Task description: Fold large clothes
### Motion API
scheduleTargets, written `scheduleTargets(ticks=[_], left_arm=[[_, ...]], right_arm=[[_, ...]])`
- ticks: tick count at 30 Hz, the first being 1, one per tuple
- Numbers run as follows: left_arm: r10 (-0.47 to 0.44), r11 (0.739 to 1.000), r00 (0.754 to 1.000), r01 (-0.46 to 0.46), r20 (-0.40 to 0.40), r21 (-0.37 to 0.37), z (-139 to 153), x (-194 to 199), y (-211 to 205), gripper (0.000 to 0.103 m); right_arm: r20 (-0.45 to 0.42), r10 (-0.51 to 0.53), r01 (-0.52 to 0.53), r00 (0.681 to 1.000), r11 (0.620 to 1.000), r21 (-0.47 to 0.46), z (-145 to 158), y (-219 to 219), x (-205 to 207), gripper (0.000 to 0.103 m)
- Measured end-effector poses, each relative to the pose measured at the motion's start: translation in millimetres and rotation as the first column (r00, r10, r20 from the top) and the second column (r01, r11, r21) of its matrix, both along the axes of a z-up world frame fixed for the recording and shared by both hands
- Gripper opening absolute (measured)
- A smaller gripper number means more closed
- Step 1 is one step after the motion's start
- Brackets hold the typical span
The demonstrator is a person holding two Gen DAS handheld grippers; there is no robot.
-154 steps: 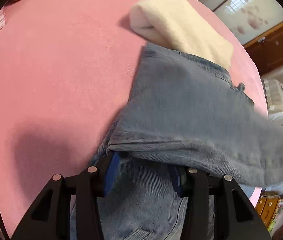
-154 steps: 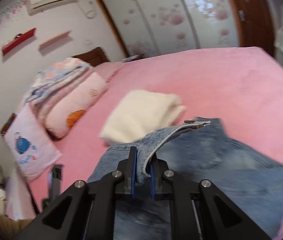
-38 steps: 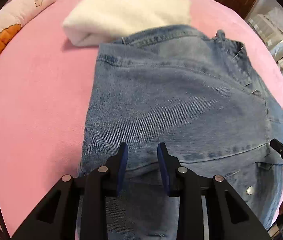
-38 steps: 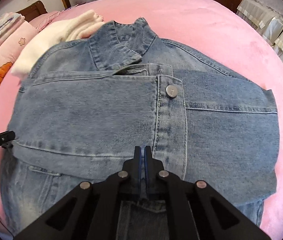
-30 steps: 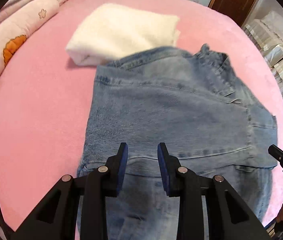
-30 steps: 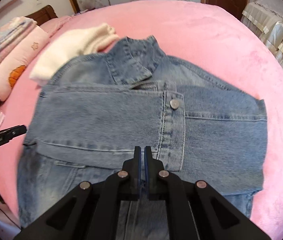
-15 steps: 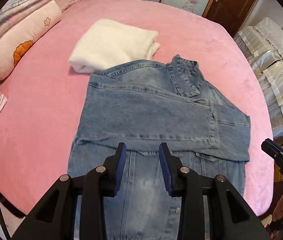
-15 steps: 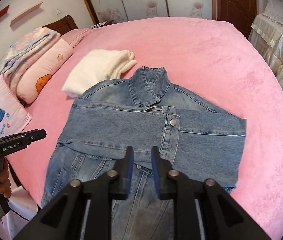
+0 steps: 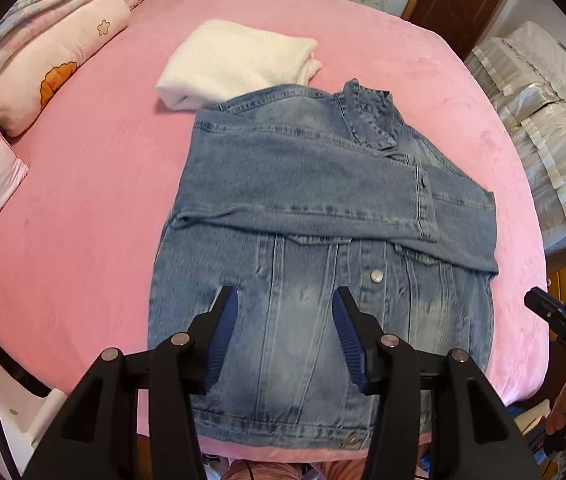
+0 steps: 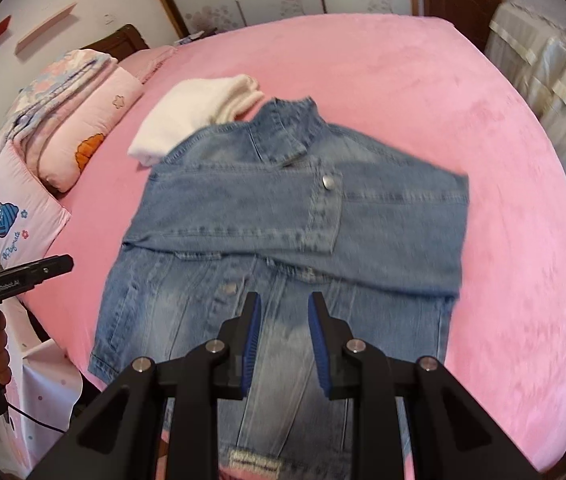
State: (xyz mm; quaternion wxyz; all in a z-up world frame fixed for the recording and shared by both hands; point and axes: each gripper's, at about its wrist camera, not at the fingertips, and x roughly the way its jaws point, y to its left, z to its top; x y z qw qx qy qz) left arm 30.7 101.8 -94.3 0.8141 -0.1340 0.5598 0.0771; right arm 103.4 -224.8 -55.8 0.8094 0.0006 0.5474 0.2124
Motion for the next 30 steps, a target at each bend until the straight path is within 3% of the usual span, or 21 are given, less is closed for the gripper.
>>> scheduleTargets(ticks=[8,12,18,25,30], left_arm=[[-0.041,0.999,0.997,0.04,-0.062,-0.007,-33.8,-40.8,25.9,0.048],[-0.011,0.998,0.995,0.005,-0.103,-0.057,-64.3,-73.0,48.1,0.048],[0.045,0.991,0.989,-0.063,-0.143,-0.121,-114.3,-122.2,83.7,0.048],[0.063,0.988,0.984,-0.085,-0.165,-0.126,-158.2,-149.6,108.2,0.048],[0.066,0.978,0.988,-0.093,-0.142,-0.188,-176.1,-154.8,115.2,0.048]], right_arm=[[-0.067,-0.153,0.152,0.986,0.988,-0.02,-27.4,-23.8,-62.7,0.024],[-0.114,-0.215,0.214,0.97,0.977,-0.018,-46.7,-35.7,-92.8,0.025],[-0.125,-0.275,0.274,0.953,0.961,-0.029,-71.7,-54.5,-130.4,0.039],[-0.161,-0.383,0.383,0.91,0.923,-0.033,-111.1,-100.6,-154.4,0.04],[-0.176,-0.456,0.457,0.872,0.889,-0.041,-131.6,-135.9,-169.7,0.04]])
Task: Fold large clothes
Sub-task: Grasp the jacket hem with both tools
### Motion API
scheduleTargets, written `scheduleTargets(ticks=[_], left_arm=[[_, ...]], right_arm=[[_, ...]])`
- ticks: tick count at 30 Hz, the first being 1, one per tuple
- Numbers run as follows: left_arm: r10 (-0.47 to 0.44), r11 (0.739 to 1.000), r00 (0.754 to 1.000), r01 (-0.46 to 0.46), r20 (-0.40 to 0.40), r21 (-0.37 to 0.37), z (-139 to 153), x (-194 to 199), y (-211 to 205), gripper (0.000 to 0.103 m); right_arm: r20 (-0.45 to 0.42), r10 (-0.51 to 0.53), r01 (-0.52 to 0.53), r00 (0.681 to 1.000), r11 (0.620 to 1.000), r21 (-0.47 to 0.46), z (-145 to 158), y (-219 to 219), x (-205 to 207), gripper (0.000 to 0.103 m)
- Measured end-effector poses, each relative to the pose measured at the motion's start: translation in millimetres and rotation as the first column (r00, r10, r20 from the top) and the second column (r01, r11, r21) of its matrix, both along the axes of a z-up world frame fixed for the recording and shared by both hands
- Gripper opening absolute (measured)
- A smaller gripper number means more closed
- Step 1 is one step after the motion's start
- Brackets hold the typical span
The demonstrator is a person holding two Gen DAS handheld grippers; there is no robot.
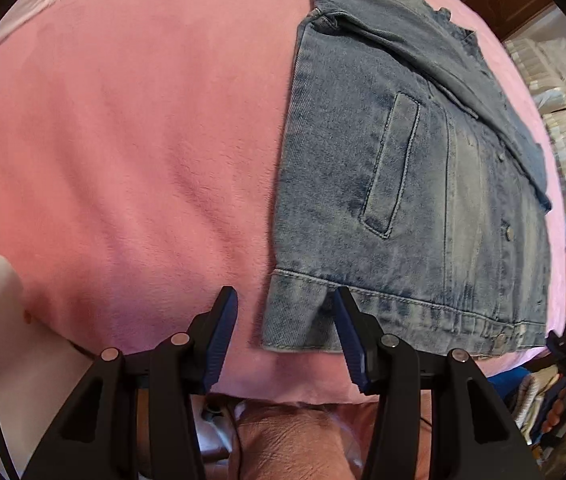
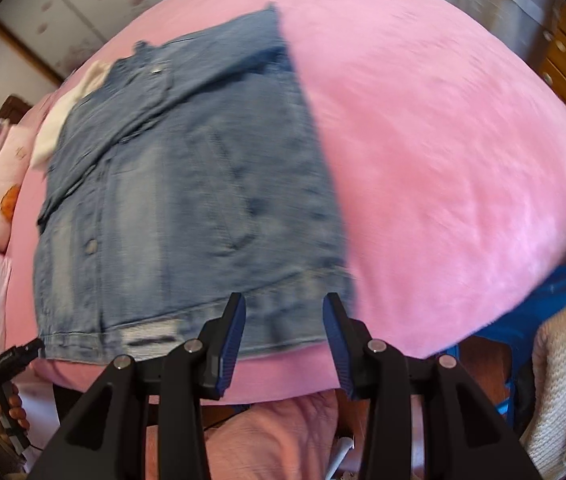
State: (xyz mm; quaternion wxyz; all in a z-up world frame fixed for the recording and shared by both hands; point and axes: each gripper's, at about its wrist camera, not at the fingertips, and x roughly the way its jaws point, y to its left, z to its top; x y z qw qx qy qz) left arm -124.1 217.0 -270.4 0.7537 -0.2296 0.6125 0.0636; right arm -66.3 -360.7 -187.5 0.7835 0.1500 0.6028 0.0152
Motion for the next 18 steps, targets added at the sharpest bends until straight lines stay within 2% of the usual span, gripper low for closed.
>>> scheduleTargets(ticks=[4,10,15,18], left_arm=[[0.016,0.998,1.0,-0.014,0.026,-0.054,-8.6,-0.5,4.8,0.049],[0.013,0.992,0.999,-0.007,0.049,-0.128,-17.3,3.3,2.1,0.055],[-0.003,0.985,0.997,0.016,0.077,-0.173,-21.3,3.0,-2.6,0.055],[-0.027,0.977,0.996,0.044,0.082,-0.206,-22.4,3.0,-7.4,0.055]], right_arm=[[-0.006,-0.034,0.035,0.999,0.999,0.033,-14.5,-16.0,-3.9,0.04],[-0.039,0.01,-0.006,0.999,0.993,0.12,-43.6,-14.4,1.9,0.04],[-0.007,0.018,-0.016,1.0,0.984,0.177,-53.6,-15.9,0.0,0.042],[0.008,0.02,-0.021,1.0,0.973,0.231,-52.8,-21.8,-4.1,0.04]])
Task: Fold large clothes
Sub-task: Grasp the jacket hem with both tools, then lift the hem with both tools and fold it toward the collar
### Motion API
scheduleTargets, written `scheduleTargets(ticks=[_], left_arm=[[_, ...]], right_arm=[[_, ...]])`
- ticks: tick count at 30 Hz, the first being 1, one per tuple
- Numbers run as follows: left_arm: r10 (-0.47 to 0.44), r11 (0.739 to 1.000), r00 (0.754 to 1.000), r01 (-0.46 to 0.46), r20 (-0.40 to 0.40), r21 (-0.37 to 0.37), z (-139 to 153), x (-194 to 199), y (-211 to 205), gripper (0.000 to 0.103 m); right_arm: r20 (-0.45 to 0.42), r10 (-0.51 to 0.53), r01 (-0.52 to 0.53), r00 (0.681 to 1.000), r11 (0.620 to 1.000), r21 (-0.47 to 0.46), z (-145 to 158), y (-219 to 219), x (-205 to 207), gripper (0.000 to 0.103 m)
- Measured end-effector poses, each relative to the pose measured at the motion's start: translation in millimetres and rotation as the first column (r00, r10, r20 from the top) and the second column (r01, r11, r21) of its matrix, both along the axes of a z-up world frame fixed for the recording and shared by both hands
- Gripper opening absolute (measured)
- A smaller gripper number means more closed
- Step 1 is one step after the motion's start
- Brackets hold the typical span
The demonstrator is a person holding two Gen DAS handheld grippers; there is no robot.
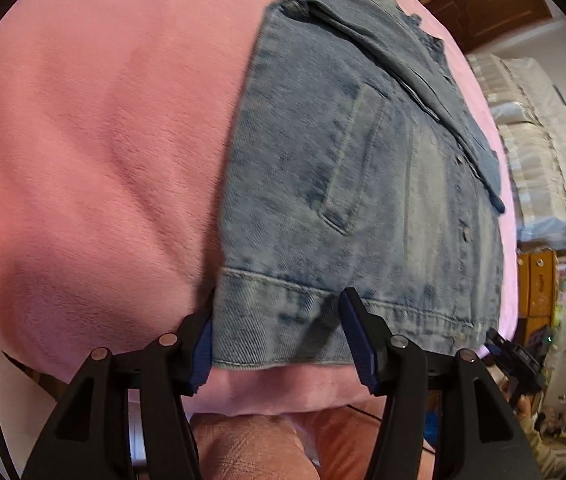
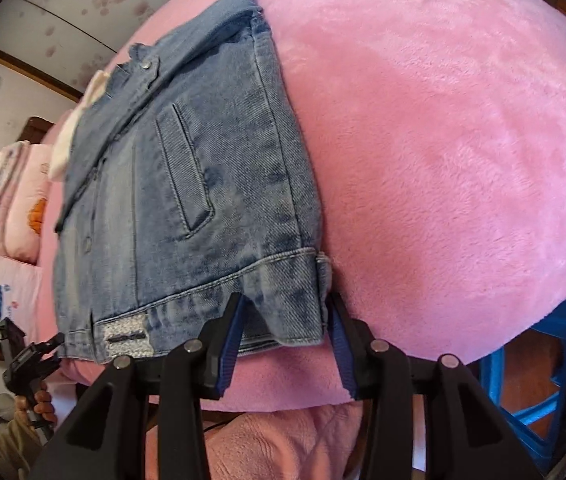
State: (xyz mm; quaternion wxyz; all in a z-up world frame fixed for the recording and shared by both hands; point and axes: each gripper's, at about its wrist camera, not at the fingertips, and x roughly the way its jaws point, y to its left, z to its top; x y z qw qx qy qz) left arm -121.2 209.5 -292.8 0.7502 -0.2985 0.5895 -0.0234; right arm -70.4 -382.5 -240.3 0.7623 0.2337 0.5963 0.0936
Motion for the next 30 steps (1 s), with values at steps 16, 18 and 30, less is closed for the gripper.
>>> scheduleTargets(ticks=[16,18,30], left_arm=[[-0.041,0.992,0.998,0.045,-0.038,0.114,-6.8,20.4,-27.8,0.034],[-0.061,0.985,0.996,0.071,-0.07,0.154,-0.7,27.4,-34.3,0.028],[-0.054,0.997,0.987,0.062,-0.153,0.05,77.5,77.5,-40.7,0.01]], right_arm=[[-0.032,0.015,-0.015,0.999,0.999,-0.028,-10.1,2.9,9.8,0.034],[-0.044,0.053,-0.057,0.998,0.994,-0.092,-2.9,11.3,13.1,0.025],[0.086,0.197,-0.183,0.977,0.972,-0.149,111.6,38.7,41.8,0.011]])
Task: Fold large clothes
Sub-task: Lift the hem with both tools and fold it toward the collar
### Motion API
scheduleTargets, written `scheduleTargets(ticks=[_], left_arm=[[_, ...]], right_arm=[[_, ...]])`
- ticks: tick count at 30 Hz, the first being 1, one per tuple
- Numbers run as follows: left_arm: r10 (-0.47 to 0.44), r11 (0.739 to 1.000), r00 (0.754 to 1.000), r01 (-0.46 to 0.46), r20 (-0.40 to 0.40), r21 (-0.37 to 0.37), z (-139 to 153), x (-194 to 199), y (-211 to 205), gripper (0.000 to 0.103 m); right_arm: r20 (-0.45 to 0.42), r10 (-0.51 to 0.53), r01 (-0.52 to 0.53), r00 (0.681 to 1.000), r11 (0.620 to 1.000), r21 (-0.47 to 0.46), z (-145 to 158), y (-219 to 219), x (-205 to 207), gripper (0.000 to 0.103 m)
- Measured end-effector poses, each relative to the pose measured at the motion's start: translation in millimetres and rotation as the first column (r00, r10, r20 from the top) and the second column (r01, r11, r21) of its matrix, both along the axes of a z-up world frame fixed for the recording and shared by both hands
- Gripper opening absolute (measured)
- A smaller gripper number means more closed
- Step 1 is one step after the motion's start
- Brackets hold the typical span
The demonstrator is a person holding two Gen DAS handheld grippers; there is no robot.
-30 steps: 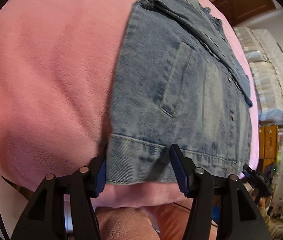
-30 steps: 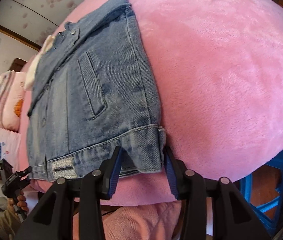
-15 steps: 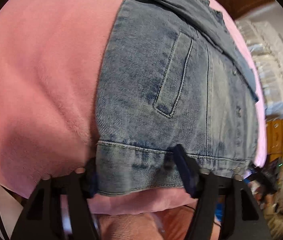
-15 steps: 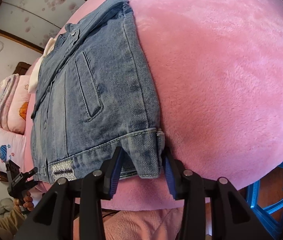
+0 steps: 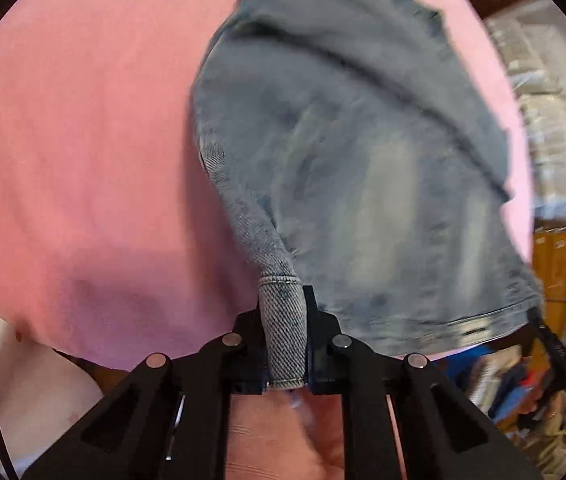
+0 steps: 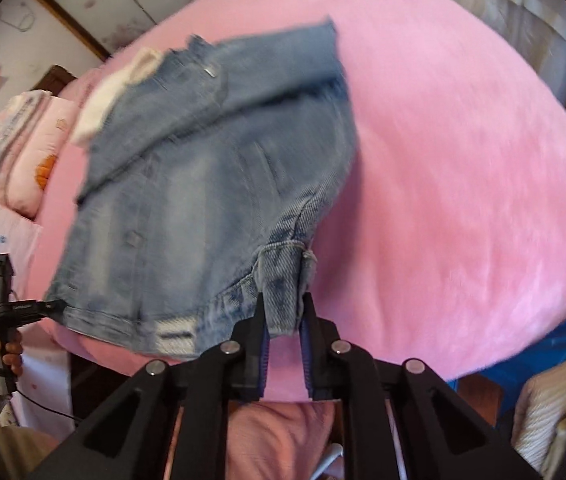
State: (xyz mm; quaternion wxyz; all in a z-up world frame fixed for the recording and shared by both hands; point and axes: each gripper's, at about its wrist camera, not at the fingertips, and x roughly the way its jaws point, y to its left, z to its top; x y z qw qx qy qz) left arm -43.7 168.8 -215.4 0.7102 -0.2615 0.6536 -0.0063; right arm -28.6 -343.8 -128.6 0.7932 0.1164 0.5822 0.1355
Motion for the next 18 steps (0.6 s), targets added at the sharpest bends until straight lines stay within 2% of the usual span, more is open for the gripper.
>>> scheduleTargets(ticks=[4,6,10,12,15,16,18], left_arm=[[0.072,0.993,0.993,-0.063,0.097,-0.095,49.8,40.4,-1.8,0.009],[0.138,0.984,0.979,-0.119,0.149,-0.133,72.8,71.8,1.0,0.009],[0.266,0.96,0.94,-0.239,0.212,-0.147,99.0,134.3,19.8,0.009],[0.331,0.943,0.914,-0.311,0.232,-0.119,101.8,169.5,38.3,0.009],[0.425,0.905,0.881,-0.411,0.206,-0.109,83.3,215.1,59.7,0.01],[0.44,0.898,0.877,-0.428,0.192,-0.102,76.0,226.8,66.1,0.011],[0.436,0.899,0.888,-0.436,0.144,-0.034,53.4,259.6,69.2,0.015]], right_arm=[[0.066,0.039,-0.043,0.997,0.997,0.064,47.3,13.3,41.2,0.007],[0.097,0.041,-0.05,0.994,0.995,0.092,62.5,18.6,63.0,0.007],[0.152,-0.018,-0.009,0.988,0.984,0.175,85.8,13.8,132.2,0.006],[0.157,-0.053,0.021,0.986,0.98,0.199,86.2,7.0,168.3,0.006],[0.143,-0.101,0.068,0.985,0.973,0.221,73.5,-2.1,228.0,0.006],[0.127,-0.115,0.084,0.985,0.971,0.223,64.7,-4.4,249.3,0.006],[0.096,-0.136,0.113,0.986,0.971,0.211,47.0,-6.2,282.7,0.006]])
